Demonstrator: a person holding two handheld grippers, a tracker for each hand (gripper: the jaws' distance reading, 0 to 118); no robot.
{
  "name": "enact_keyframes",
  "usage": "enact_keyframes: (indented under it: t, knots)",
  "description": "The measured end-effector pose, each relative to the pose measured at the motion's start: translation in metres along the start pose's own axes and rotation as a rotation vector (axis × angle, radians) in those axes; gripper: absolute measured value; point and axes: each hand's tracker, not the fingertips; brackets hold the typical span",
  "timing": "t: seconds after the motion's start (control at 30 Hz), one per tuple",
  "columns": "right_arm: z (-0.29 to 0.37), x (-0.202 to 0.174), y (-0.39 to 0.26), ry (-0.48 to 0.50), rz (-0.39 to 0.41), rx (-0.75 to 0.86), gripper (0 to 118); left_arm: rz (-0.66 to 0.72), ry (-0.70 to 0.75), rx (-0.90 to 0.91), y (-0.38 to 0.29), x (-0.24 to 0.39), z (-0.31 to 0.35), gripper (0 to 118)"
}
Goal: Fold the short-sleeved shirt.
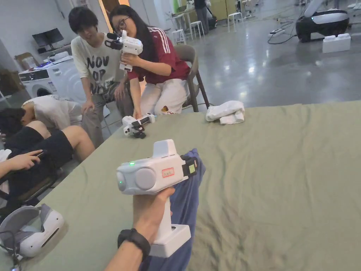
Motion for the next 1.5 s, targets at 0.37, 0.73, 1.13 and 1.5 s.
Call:
enact_keyframes:
  t: [0.37,0.73,1.13,1.5]
  knots:
    - [0.038,0.045,-0.014,-0.151,-0.081,-0.027,0,-0.138,-0.540,-0.380,-0.201,0.266,-0.097,0]
    - [0.054,0.046,-0.022,-0.194,-0.070,-0.042,0,-0.251,-0.794,-0.510,-0.276,0.357,-0.047,74]
    - [0.008,0.001,0.047,-0.022,0.061,0.142,0,-0.272,-0.094,0.286,-0.113,0.167,0.198,73]
    - [0.016,-0.002,0.060,-0.037,0.094,0.174,0,-0.194,0.207,0.372,-0.144,0.108,0.276,0]
